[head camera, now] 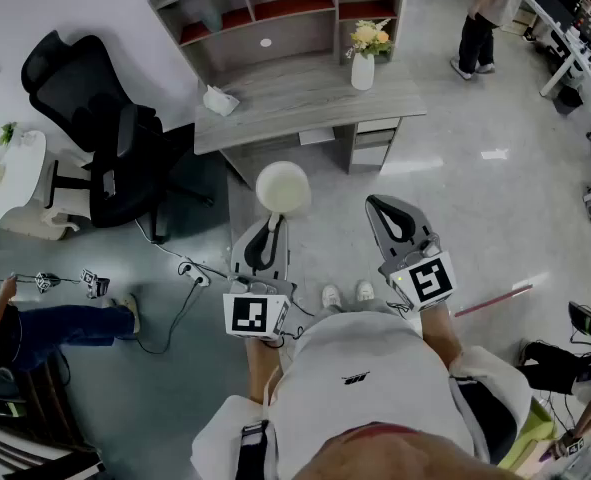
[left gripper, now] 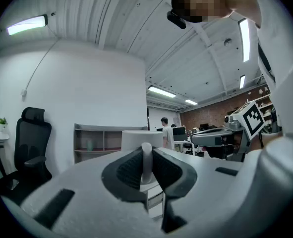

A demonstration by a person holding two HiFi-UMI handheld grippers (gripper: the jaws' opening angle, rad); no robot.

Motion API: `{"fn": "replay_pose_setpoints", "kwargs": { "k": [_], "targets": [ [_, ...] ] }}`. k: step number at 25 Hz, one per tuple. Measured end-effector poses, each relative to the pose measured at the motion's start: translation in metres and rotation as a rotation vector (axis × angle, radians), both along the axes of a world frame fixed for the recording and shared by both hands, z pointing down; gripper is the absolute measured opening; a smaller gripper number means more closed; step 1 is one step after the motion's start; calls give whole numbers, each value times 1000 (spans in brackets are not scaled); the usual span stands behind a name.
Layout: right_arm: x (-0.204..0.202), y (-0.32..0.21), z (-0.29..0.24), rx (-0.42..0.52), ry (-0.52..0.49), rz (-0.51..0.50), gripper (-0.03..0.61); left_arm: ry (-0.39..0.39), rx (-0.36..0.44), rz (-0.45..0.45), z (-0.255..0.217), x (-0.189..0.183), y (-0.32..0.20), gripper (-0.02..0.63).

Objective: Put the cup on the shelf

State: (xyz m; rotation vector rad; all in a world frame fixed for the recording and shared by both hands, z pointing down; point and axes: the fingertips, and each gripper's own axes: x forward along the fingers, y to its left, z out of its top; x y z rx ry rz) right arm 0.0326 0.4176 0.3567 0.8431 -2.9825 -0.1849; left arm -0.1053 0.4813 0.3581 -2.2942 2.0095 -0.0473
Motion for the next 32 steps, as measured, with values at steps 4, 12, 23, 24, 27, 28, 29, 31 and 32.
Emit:
{"fn": "replay_pose_setpoints", "kwargs": {
  "k": [4, 12, 23, 24, 27, 28, 29, 31, 32],
  "targets": [
    [-2, -9, -1, 10, -2, 7, 26, 8, 4, 14, 0, 0, -9, 52],
    [-2, -25, -5, 18, -19, 72, 28, 17, 9, 76, 1, -3, -29, 52],
    [-7, -51, 1, 33, -15, 167, 28, -9, 15, 171, 4, -10, -71, 52],
    [-7, -57, 2, 33, -17, 175, 28, -10, 14, 177, 4, -10, -77, 52],
    [-7, -75, 5, 28, -17, 193, 28, -13, 14, 195, 6, -10, -98, 52],
    [-6, -81, 6, 26, -16, 198, 28, -14, 14, 200, 6, -10, -105, 52],
    [-5, -88, 7, 24, -16, 203, 28, -16, 13, 204, 7, -10, -112, 52],
    [-4, -102, 11, 19, -15, 215, 28, -16, 8, 209, 10, -11, -127, 52],
    [-4, -110, 12, 16, -13, 219, 28, -16, 3, 210, 12, -11, -135, 52]
  ]
}}
